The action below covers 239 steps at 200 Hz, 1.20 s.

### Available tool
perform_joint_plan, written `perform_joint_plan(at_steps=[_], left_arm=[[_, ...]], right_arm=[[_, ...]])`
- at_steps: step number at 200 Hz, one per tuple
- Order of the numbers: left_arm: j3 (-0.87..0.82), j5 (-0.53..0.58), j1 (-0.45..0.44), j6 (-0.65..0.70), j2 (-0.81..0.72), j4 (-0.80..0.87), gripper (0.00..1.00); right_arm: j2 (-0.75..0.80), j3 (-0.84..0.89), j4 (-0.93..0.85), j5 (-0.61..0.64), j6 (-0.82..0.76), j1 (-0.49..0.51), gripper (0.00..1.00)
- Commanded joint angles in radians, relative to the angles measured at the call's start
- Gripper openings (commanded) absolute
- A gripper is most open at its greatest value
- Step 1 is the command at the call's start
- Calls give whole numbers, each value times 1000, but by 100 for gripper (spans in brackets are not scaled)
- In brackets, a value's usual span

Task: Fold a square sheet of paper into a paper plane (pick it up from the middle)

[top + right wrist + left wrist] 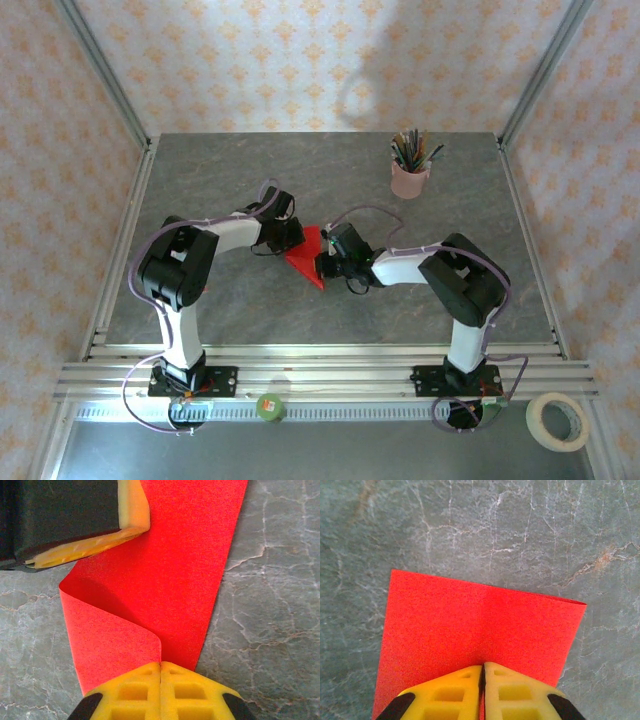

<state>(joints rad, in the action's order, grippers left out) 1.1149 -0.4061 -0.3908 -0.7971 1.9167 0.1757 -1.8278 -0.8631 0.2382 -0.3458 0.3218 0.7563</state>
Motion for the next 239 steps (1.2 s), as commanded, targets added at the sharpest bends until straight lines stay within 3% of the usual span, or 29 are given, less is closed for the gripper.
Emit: perform_joint_plan(at_steps=[1,108,161,199,239], left_arm=[[-4,50,-5,30,60,86,13],[33,44,-11,41,44,105,13],[81,51,-9,12,-96,102,15],[-40,-11,-18,-63,-204,28,16],[-174,-92,-62,-141,-257,-54,9]], right_arm=[[35,11,-7,45,8,-3,3],[-26,11,-35,27,6,-4,2],[-33,18,-45,33,9,-3,2],[-37,16,-47,31,8,-3,2],[-40,17,-46,27,10,-4,2]])
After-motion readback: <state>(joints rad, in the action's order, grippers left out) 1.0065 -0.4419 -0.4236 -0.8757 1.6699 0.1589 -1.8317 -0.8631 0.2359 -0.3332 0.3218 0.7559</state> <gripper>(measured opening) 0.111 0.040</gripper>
